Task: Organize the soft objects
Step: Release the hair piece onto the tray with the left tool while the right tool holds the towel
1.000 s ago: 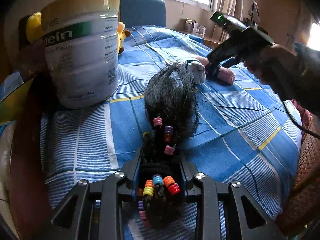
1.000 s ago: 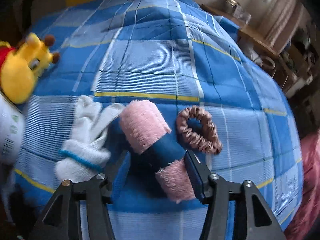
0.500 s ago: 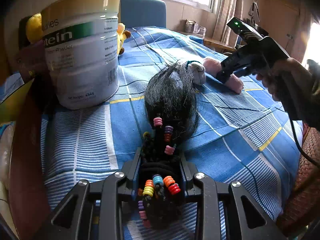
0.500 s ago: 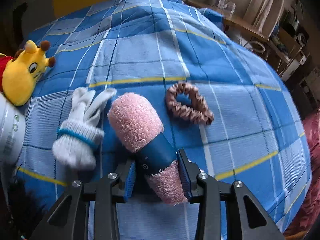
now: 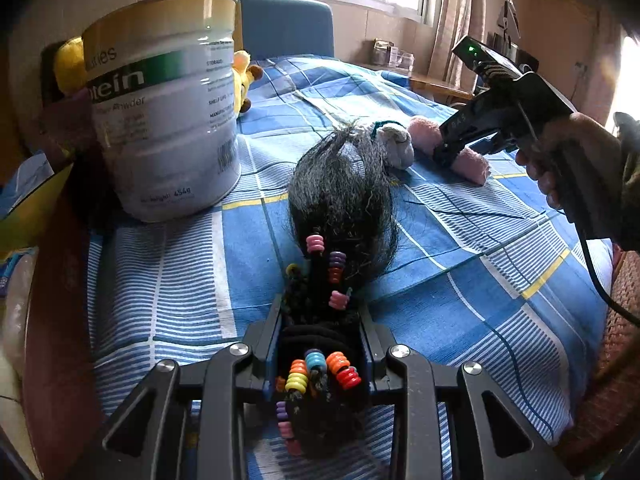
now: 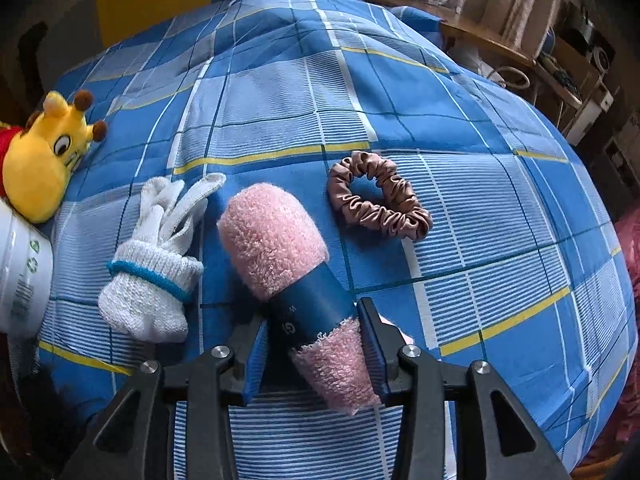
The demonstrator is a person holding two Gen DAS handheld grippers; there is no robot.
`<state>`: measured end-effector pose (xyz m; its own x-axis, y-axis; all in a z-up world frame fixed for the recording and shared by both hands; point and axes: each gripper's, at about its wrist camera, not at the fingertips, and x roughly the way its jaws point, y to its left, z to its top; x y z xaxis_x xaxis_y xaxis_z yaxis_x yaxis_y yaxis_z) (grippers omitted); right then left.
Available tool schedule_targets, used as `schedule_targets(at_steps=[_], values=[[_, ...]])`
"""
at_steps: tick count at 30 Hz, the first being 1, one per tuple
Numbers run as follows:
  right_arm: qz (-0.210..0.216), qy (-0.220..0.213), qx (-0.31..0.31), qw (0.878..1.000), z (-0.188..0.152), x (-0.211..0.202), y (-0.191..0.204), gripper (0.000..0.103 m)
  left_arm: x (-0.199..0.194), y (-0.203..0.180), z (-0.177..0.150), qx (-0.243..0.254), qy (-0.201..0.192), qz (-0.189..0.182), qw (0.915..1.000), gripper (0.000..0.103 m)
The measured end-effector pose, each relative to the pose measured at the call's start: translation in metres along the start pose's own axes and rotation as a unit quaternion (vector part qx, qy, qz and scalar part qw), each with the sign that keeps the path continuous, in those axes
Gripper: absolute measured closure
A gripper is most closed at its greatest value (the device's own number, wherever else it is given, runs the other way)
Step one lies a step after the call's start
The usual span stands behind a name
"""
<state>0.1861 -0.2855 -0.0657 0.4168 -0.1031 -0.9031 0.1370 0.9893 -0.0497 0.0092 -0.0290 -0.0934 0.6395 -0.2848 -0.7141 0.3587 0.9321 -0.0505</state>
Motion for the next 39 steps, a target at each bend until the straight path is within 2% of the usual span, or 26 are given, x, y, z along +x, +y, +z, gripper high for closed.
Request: schedule_targets(at_steps=[10, 22, 31, 39], values=[[-0.055, -0.012, -0.066, 0.996, -0.007, 0.004, 0.018, 0.061, 0.0, -0.003, 0.0, 0.002, 0.001, 0.01, 0.9999, 0.072], [-0.055, -0.018, -0.068, 0.996, -0.008, 0.005, 0.016, 0.06, -0.002, -0.003, 0.003, -0.001, 0.023, 0.021, 0.9995, 0.073], [-0.067, -0.026, -0.087, 0.994, -0.012, 0.003, 0.021, 0.061, -0.017, -0.003, 0.005, -0.015, 0.044, 0.012, 0.9988, 0.074], [-0.07, -0.028, -0.095, 0.993, -0.014, 0.001, 0.022, 0.061, -0.058, 0.006, 0.017, -0.044, 0.015, -0.009, 0.9989, 0.074]])
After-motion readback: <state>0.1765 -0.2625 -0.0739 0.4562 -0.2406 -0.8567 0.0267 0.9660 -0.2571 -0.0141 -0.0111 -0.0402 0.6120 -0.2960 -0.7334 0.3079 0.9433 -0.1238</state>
